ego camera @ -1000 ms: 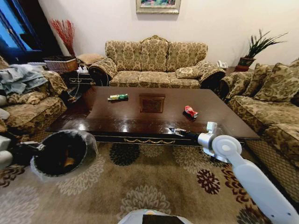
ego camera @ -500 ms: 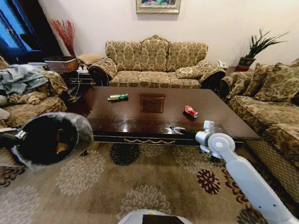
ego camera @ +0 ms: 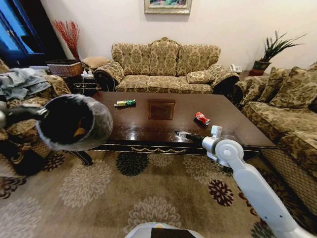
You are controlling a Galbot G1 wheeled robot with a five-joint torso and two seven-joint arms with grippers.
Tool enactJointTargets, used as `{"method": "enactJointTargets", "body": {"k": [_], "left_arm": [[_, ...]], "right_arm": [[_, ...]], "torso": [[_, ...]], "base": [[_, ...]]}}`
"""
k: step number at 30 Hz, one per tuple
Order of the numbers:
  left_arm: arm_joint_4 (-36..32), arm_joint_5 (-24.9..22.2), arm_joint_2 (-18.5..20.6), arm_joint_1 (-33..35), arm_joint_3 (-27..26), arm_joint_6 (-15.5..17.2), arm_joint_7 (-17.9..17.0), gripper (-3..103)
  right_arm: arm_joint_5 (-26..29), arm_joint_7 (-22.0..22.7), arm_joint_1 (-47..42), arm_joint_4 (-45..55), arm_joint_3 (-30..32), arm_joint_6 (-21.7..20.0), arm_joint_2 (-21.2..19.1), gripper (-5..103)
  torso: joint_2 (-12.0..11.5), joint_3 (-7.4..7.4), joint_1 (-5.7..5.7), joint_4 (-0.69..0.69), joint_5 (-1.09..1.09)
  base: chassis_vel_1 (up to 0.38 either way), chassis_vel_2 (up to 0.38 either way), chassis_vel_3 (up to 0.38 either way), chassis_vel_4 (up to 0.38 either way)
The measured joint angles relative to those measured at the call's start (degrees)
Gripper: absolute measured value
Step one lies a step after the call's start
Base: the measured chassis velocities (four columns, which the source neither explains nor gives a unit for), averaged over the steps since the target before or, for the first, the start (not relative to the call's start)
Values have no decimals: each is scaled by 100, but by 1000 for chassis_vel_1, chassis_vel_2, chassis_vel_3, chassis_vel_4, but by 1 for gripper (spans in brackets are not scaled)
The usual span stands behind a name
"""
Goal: Move to the front of the table and place the trash on the table into the trash bin.
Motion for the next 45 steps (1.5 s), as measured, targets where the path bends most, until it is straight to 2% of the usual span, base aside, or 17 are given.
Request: {"method": "enactJointTargets", "body": {"k": [1, 3, 4, 7, 8, 10, 14, 20, 28, 39, 45], "left_arm": [[0, 0, 0, 0, 0, 0, 0, 0], [382, -90, 305, -217, 300, 0, -18, 0], [382, -90, 305, -217, 300, 0, -18, 0], [853, -353, 494, -509, 612, 0, -116, 0], [853, -353, 494, -509, 612, 0, -116, 0], [1158, -627, 562, -992, 1036, 1, -208, 0], [1519, -852, 694, -1122, 1134, -92, -217, 0], [1935, -921, 777, -1147, 1134, -257, -62, 0], [1718, -879, 525, -1038, 1115, -365, -2, 0], [1523, -785, 312, -956, 1117, -397, 14, 0], [1466, -711, 230, -957, 1098, -388, 49, 0]], "right_arm": [[0, 0, 0, 0, 0, 0, 0, 100], [-516, -153, 144, 167, -70, 348, -45, 100], [-516, -153, 144, 167, -70, 348, -45, 100], [-1169, -343, 563, 222, -392, 811, -222, 100], [-1169, -343, 563, 222, -392, 811, -222, 100], [-1531, -489, 1034, 135, -687, 1015, -333, 100], [-1518, -438, 1553, 9, -1047, 1008, -348, 100], [-1470, -304, 1985, -83, -1452, 925, -141, 100], [-1515, -227, 1904, -68, -1499, 870, 22, 100], [-1577, -241, 1686, -41, -1355, 781, -109, 100], [-1587, -262, 1537, 3, -1282, 868, -196, 100]], "torso": [[0, 0, 0, 0, 0], [0, 0, -1, 2, -1], [0, 0, -1, 2, -1], [0, -1, -1, 5, -2], [0, -1, -1, 5, -2], [0, -1, 0, 5, -8], [0, -1, -1, 4, 2], [0, -1, -1, 6, -2], [0, -2, -2, 3, -2], [1, 0, 1, 2, 0], [0, 2, 4, 1, -4]], "base": [[0, 0, 0, 0], [0, 0, 0, 0], [0, 0, 0, 0], [0, 0, 0, 0], [0, 0, 0, 0], [0, 0, 0, 0], [0, 0, 0, 0], [0, 0, 0, 0], [-14, 13, 12, -13], [-137, 159, 128, -164], [-59, 155, 53, -151]]}}
